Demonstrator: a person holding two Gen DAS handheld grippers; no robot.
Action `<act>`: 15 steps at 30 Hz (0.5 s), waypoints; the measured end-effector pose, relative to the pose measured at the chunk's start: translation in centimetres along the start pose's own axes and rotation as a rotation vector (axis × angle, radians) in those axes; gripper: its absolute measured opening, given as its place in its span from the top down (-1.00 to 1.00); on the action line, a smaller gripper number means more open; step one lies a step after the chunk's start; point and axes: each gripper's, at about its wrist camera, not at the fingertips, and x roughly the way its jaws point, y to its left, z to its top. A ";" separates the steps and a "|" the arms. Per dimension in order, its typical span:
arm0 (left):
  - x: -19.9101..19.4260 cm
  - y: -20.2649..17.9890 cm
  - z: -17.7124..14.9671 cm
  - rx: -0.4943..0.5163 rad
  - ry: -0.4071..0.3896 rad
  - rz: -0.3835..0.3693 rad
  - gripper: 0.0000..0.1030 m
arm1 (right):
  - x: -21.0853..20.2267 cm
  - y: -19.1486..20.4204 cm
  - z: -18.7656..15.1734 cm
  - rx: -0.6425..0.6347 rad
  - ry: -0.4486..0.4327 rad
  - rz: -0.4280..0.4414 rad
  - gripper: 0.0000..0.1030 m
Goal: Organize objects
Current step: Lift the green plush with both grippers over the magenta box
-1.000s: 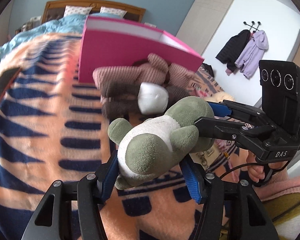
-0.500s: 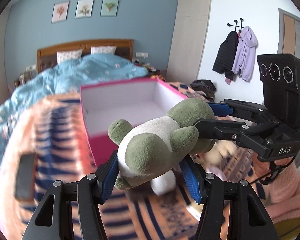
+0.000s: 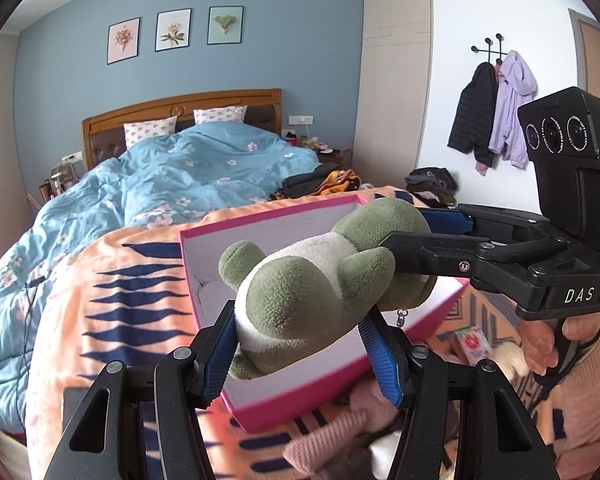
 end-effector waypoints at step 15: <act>6.9 1.8 -0.8 -0.033 0.139 -0.005 -0.18 | 5.1 -4.2 -1.4 0.071 0.127 -0.017 -0.10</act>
